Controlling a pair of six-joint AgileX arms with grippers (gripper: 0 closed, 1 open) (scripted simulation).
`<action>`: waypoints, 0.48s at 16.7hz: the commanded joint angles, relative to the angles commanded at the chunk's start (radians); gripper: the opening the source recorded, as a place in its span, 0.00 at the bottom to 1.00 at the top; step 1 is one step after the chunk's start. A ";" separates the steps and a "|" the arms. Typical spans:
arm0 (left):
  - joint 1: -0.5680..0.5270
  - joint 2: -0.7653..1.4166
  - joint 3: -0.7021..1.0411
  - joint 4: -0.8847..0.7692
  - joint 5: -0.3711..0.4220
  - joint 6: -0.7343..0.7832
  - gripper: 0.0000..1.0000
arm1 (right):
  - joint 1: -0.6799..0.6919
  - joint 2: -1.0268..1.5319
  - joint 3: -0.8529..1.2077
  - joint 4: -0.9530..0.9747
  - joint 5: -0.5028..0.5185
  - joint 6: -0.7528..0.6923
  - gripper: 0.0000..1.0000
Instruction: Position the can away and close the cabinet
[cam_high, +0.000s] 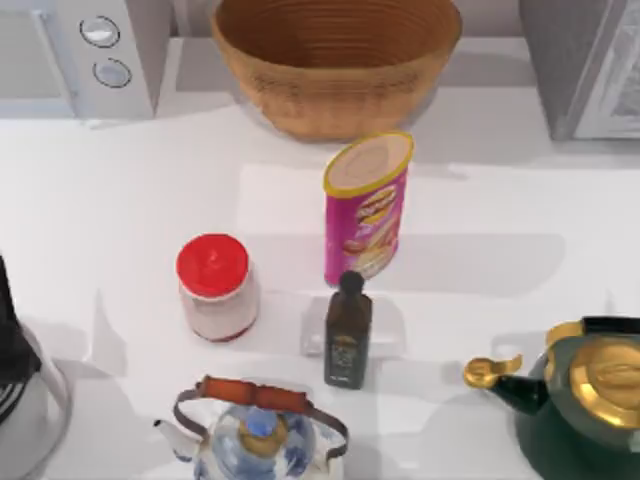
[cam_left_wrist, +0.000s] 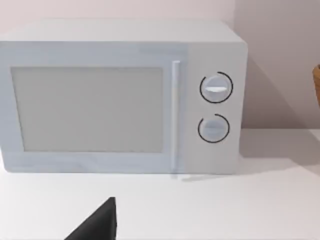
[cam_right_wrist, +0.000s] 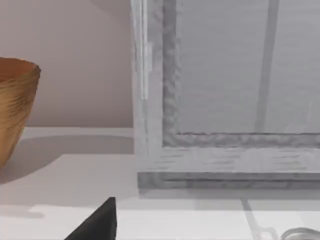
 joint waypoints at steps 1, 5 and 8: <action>0.000 0.000 0.000 0.000 0.000 0.000 1.00 | 0.000 0.000 0.000 0.000 0.000 0.000 1.00; 0.000 0.000 0.000 0.000 0.000 0.000 1.00 | -0.024 0.062 0.010 0.049 -0.026 -0.022 1.00; 0.000 0.000 0.000 0.000 0.000 0.000 1.00 | -0.075 0.218 0.030 0.183 -0.082 -0.059 1.00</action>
